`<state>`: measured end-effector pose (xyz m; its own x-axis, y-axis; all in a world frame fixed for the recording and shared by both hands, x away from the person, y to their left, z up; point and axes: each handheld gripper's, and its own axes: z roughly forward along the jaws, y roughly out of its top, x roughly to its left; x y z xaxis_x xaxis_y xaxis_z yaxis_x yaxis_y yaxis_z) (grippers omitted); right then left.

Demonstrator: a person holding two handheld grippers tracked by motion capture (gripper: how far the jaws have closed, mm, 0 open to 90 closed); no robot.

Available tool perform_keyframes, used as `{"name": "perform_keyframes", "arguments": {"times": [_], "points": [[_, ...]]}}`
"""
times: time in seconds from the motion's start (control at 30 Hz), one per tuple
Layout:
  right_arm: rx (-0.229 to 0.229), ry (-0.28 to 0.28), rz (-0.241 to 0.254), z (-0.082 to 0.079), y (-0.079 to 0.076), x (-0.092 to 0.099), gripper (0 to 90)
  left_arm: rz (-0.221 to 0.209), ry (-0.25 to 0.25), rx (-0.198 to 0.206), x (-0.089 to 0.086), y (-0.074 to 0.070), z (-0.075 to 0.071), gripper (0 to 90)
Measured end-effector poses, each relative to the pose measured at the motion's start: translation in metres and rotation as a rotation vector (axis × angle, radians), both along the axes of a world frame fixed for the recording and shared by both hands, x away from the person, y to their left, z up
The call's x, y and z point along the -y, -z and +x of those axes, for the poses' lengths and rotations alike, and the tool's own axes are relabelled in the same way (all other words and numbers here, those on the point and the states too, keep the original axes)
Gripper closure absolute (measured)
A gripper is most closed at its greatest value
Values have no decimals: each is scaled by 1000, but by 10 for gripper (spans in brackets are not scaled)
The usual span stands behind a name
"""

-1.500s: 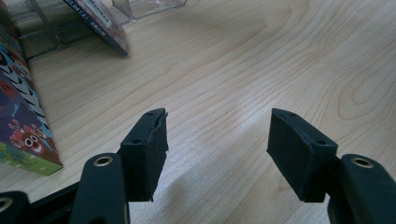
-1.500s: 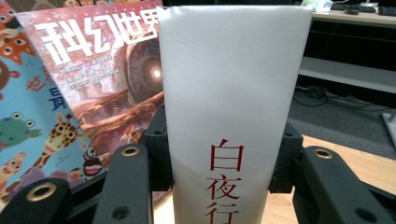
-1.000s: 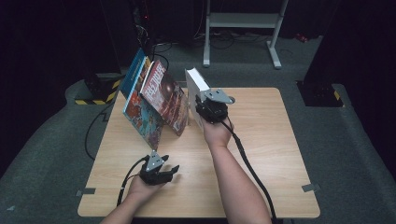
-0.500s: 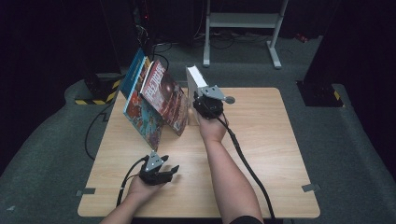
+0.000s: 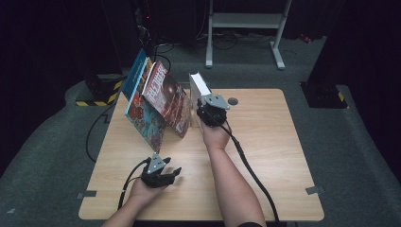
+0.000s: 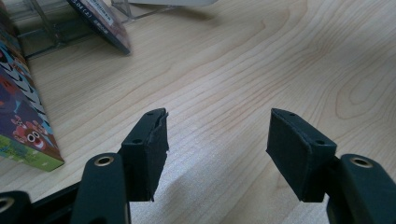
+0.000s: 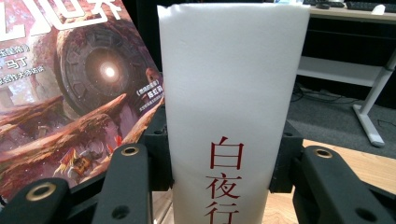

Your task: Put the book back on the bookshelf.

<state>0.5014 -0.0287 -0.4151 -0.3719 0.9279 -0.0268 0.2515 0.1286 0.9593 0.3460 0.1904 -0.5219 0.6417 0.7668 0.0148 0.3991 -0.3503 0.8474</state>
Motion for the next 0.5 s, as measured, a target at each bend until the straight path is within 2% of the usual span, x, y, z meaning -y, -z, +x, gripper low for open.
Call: {"name": "perform_keyframes", "arguments": {"times": [0.13, 0.33, 0.5], "points": [[-3, 0, 3, -3, 2, 1, 537, 3, -3, -1, 0, 0, 0, 381], [-42, 10, 8, -13, 4, 6, 525, 8, -1, 5, 1, 0, -1, 380], [-57, 1, -12, -20, 5, 8, 520, 12, 3, 4, 1, 0, -1, 380]]}}
